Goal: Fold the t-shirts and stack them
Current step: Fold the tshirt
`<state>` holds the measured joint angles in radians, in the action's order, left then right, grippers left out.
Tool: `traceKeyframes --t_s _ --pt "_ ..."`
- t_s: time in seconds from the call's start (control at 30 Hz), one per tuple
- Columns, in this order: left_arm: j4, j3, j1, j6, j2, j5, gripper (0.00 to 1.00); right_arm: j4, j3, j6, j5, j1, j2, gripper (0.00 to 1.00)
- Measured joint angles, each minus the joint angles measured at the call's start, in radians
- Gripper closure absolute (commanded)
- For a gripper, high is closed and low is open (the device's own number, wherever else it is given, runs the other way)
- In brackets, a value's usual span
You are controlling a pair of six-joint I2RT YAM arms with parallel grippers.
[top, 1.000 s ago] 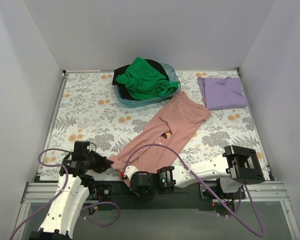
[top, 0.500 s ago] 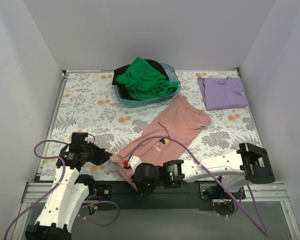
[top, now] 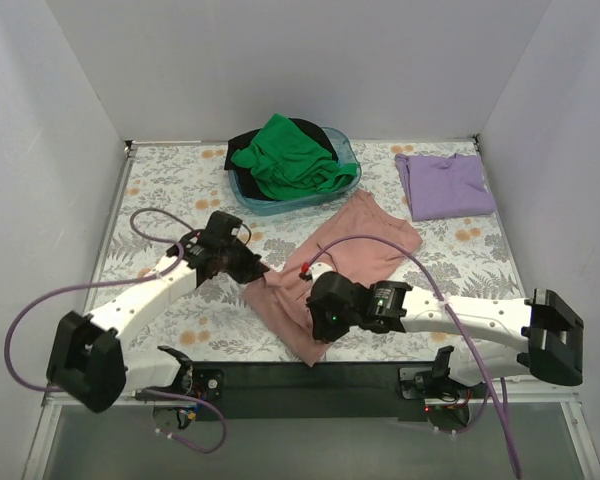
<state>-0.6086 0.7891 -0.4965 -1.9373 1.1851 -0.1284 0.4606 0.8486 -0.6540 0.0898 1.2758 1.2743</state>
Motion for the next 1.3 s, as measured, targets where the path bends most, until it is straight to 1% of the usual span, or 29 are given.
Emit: traceKeyframes --t_s 0.17,0.37,0.6,0.77,0.8,0.83,0.87,0.9,0.93,0.97,1.0,1.03,1.07,1.1,1.13,1.2,1.23,1.3 --pt "0.079 0.137 -0.025 -0.003 0.211 0.030 1.00 0.019 -0.024 0.026 -0.004 -0.141 -0.021 0.99" --pt "0.116 0.268 -0.037 0.014 0.405 0.035 1.00 0.042 -0.030 0.086 0.001 -0.292 -0.031 0.99" --pt "0.134 0.373 -0.045 0.047 0.529 0.031 1.00 0.047 -0.030 0.151 -0.011 -0.433 -0.047 0.99" --pt "0.147 0.440 -0.052 0.072 0.639 0.008 1.00 0.047 -0.030 0.174 -0.019 -0.481 -0.036 0.99" --pt "0.146 0.447 -0.053 0.075 0.658 0.006 0.95 0.047 -0.030 0.178 -0.019 -0.488 -0.029 0.98" --pt "0.144 0.453 -0.055 0.079 0.675 0.005 0.74 0.047 -0.030 0.183 -0.021 -0.494 -0.019 0.94" --pt "0.141 0.460 -0.056 0.089 0.689 0.005 0.60 0.047 -0.030 0.187 -0.021 -0.503 -0.010 0.91" --pt "0.138 0.467 -0.056 0.092 0.700 0.006 0.42 0.047 -0.030 0.188 -0.023 -0.513 0.003 0.86" --pt "0.137 0.473 -0.056 0.100 0.706 0.008 0.11 0.050 -0.030 0.187 -0.022 -0.523 0.015 0.78" --pt "0.134 0.478 -0.056 0.104 0.708 0.010 0.02 0.053 -0.030 0.188 -0.022 -0.533 0.028 0.62" --pt "0.129 0.485 -0.056 0.105 0.707 0.012 0.02 0.058 -0.030 0.183 -0.019 -0.541 0.040 0.53" --pt "0.122 0.495 -0.056 0.109 0.706 0.013 0.02 0.064 -0.029 0.181 -0.013 -0.548 0.048 0.47" --pt "0.117 0.506 -0.056 0.114 0.706 0.016 0.02 0.069 -0.029 0.177 -0.006 -0.553 0.053 0.37" --pt "0.112 0.517 -0.056 0.123 0.703 0.018 0.02 0.076 -0.026 0.172 0.000 -0.556 0.053 0.32" --pt "0.108 0.526 -0.056 0.130 0.699 0.022 0.02 0.084 -0.022 0.169 0.010 -0.557 0.053 0.24" --pt "0.097 0.533 -0.056 0.143 0.679 0.034 0.02 0.092 -0.011 0.163 0.024 -0.557 0.045 0.18" --pt "0.092 0.528 -0.056 0.150 0.660 0.040 0.02 0.093 -0.007 0.162 0.033 -0.557 0.036 0.13" --pt "0.084 0.497 -0.056 0.161 0.599 0.055 0.02 0.096 0.000 0.161 0.042 -0.557 0.014 0.06"
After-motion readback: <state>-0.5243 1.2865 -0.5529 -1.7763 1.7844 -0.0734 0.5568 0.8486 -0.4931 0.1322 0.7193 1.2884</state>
